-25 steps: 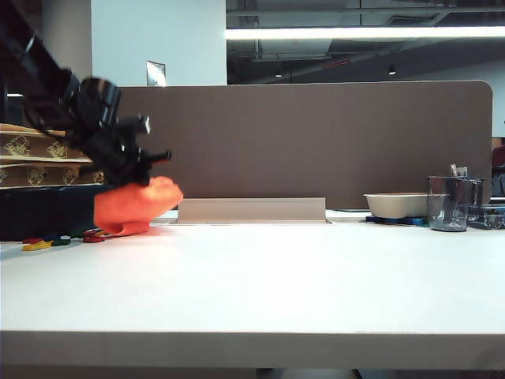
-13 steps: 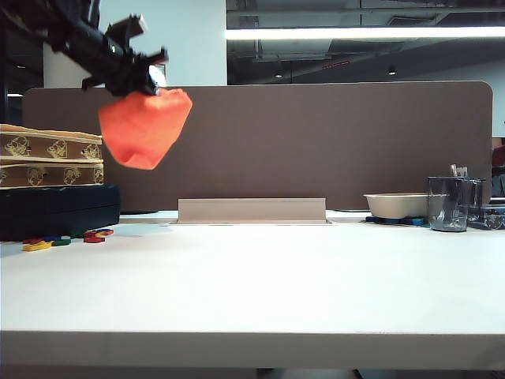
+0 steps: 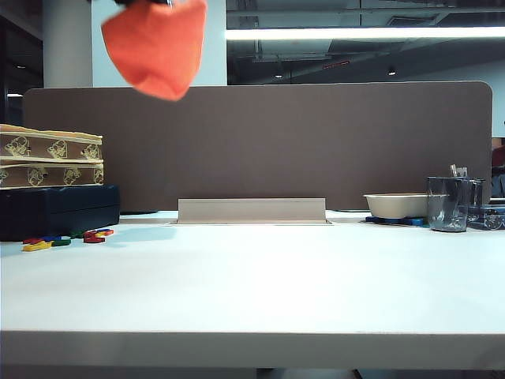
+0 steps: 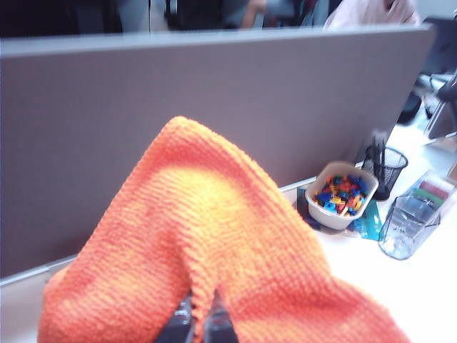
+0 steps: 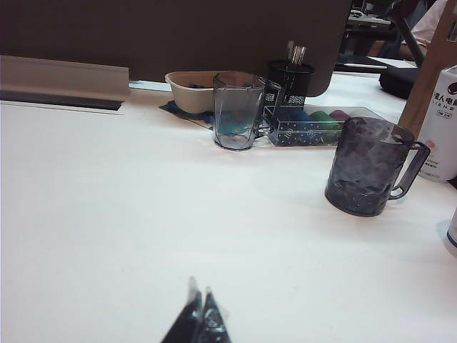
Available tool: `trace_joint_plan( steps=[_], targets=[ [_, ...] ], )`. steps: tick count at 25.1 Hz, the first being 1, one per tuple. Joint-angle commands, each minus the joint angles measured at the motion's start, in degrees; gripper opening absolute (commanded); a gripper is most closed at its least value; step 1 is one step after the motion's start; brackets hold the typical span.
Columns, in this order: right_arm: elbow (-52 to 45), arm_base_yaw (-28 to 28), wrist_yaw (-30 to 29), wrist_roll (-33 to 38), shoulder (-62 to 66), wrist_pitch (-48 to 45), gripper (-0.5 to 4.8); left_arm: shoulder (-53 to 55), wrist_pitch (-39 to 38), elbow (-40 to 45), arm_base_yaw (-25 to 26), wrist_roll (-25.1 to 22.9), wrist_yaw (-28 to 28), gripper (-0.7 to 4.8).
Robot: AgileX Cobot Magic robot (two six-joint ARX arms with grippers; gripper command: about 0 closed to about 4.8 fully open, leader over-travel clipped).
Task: Use an orange cloth to wipe the letter magnets on the table away for a distance.
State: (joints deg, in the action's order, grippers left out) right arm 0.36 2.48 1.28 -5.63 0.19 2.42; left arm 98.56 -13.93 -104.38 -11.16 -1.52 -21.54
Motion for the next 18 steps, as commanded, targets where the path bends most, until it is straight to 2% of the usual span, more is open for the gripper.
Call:
trace_joint_plan(
  steps=[1,4,18],
  targets=[
    [-0.3,0.0,-0.2,1.8,-0.1,-1.2,0.0,-4.6,-1.6,3.2,0.1,-1.6,0.0,-0.06],
    [-0.3,0.0,-0.2,2.6,-0.1,-1.4,0.0,-11.2,-1.7,10.5,0.2,-4.2,1.4,-0.06],
    [-0.3,0.0,-0.2,2.6,-0.1,-1.4,0.0,-31.4,-1.9,37.7,0.2,-5.7,3.6,-0.06]
  ],
)
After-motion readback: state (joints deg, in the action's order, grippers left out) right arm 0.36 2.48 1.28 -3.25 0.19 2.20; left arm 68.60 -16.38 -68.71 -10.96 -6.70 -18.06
